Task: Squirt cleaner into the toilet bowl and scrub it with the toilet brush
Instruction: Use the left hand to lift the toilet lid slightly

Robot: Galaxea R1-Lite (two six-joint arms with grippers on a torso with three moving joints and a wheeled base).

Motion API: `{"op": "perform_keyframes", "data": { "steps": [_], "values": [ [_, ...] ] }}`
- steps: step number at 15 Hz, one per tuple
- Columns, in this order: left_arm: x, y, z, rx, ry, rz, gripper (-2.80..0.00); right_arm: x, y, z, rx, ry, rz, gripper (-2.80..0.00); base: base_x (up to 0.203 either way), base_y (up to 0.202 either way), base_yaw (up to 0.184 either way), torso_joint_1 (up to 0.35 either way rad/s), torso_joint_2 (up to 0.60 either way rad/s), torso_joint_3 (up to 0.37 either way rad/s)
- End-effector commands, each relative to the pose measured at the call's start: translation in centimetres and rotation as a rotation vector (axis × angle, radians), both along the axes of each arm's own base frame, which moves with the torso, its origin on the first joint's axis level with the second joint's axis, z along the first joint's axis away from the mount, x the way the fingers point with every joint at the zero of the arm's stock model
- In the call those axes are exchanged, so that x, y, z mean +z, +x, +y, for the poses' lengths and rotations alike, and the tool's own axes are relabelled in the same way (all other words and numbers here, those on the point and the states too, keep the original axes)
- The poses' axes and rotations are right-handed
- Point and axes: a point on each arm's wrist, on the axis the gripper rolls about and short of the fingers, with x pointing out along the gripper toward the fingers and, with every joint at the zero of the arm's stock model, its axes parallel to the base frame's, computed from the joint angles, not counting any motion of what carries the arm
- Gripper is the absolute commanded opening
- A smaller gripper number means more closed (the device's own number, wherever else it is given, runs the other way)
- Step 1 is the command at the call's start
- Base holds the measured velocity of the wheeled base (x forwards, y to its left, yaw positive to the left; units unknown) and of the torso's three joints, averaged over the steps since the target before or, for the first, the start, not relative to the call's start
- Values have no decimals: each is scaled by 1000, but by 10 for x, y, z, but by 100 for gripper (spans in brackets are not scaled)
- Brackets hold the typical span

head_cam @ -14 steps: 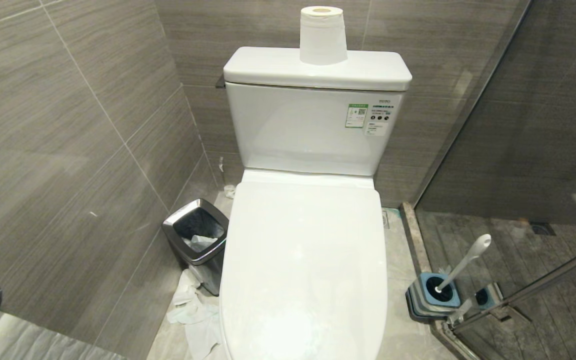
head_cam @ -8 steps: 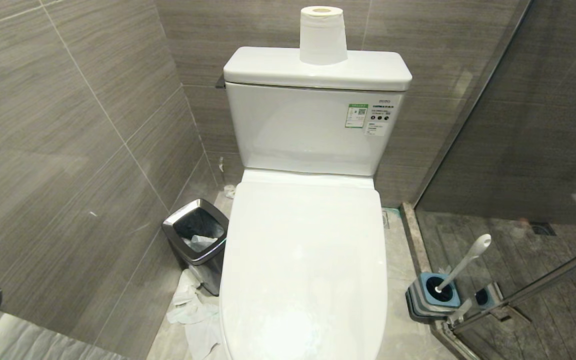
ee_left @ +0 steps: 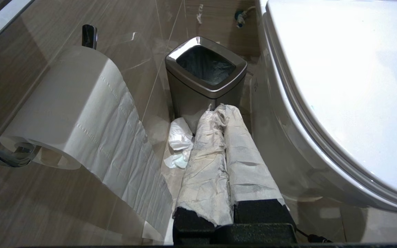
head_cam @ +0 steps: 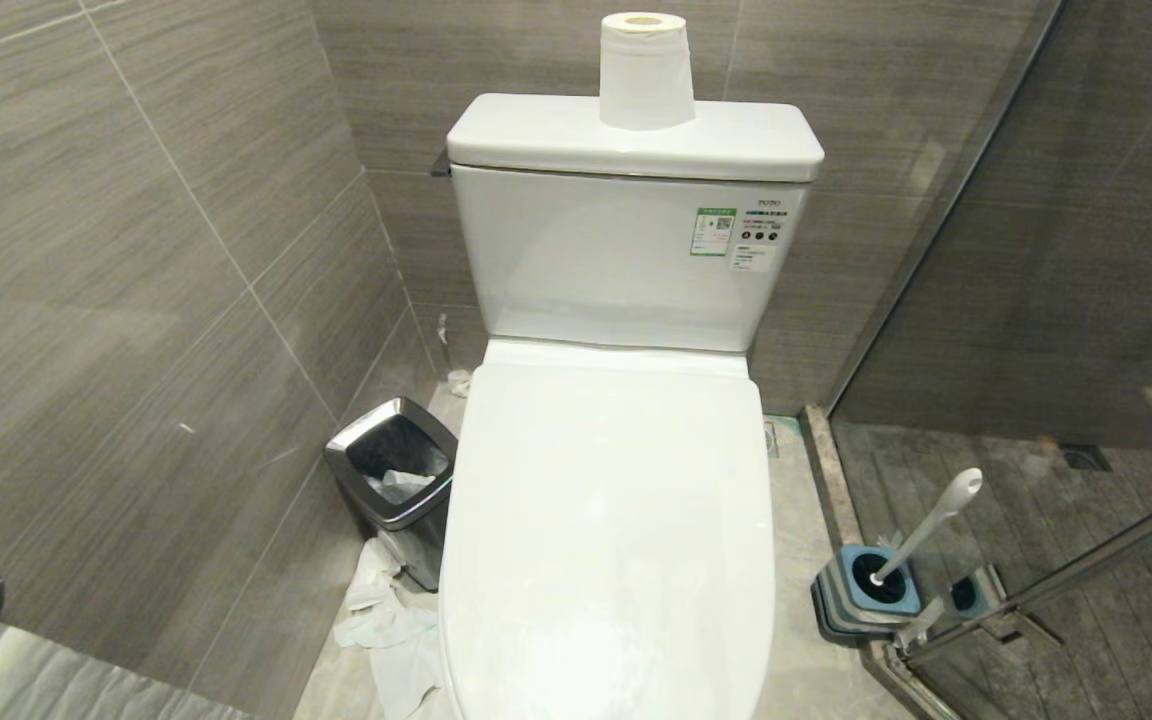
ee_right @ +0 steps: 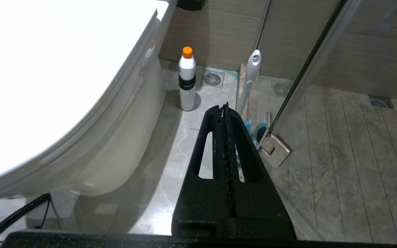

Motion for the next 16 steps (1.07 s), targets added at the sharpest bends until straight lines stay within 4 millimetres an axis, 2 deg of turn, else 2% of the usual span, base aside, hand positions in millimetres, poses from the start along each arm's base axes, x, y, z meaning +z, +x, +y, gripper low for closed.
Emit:
{"op": "perform_keyframes", "data": {
  "steps": [1, 16],
  "values": [
    [-2, 0, 0, 2, -1, 5, -280, -3, 1, 0, 1, -1, 11, -280, 0, 0, 0, 0, 0, 0],
    [-1, 0, 0, 2, 6, 4, -280, -3, 1, 0, 1, -1, 11, -280, 0, 0, 0, 0, 0, 0]
  ]
}}
